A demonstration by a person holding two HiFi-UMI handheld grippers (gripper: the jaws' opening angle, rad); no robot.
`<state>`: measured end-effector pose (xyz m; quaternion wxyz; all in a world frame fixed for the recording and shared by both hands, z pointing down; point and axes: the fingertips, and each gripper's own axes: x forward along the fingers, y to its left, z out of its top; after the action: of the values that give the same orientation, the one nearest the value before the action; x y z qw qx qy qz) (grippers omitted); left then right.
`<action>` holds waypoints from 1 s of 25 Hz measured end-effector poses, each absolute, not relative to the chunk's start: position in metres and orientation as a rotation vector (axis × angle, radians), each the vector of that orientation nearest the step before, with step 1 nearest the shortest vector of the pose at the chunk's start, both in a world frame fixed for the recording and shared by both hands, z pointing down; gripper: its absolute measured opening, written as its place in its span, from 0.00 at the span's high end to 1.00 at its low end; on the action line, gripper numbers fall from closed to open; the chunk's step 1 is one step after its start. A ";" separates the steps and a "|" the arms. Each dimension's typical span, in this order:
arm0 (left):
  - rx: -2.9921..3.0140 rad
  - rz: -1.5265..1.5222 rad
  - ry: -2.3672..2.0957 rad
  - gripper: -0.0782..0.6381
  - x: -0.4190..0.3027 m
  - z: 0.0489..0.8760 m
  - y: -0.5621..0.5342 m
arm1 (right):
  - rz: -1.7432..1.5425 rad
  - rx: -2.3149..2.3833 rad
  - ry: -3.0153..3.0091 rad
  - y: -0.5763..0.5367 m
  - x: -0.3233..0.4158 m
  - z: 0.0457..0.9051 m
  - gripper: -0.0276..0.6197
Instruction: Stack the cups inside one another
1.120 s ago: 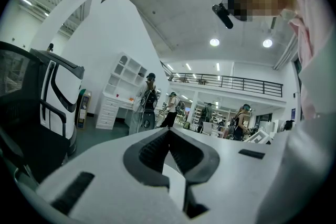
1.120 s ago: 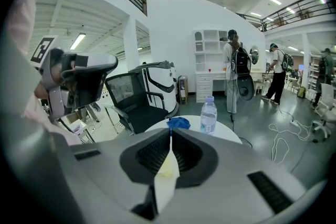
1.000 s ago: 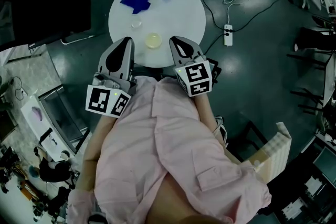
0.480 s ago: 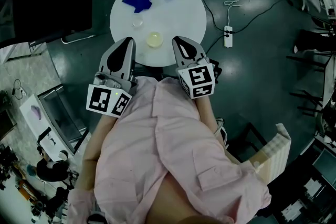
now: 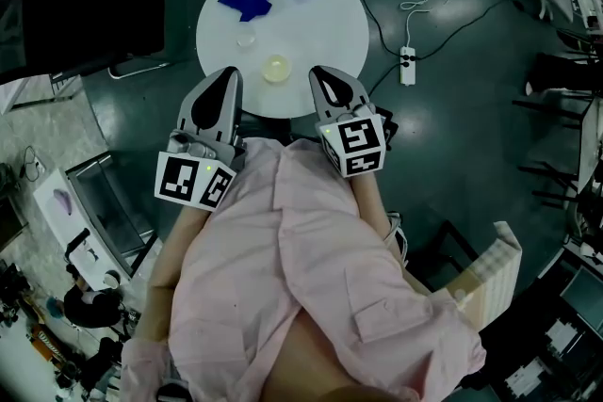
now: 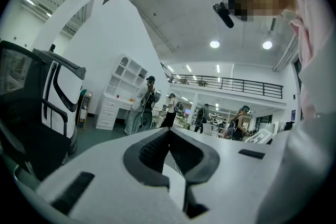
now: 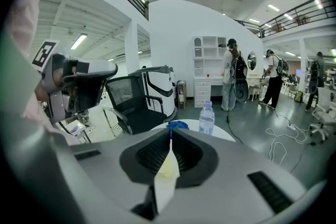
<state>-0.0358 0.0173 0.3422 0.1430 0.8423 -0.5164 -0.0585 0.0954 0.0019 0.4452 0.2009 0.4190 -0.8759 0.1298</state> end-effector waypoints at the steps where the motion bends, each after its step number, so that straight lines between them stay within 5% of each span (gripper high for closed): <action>1: 2.428 -0.169 -1.489 0.88 -0.036 0.342 0.018 | 0.362 1.171 -2.447 0.002 0.095 0.445 0.91; 25: 2.424 -0.160 -1.524 0.88 -0.047 0.343 0.028 | 0.362 1.143 -2.453 0.007 0.084 0.446 0.91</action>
<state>-0.0475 0.0279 0.3427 0.1368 0.8374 -0.5264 -0.0551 0.0835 0.0073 0.4456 0.2041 0.4098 -0.8795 0.1300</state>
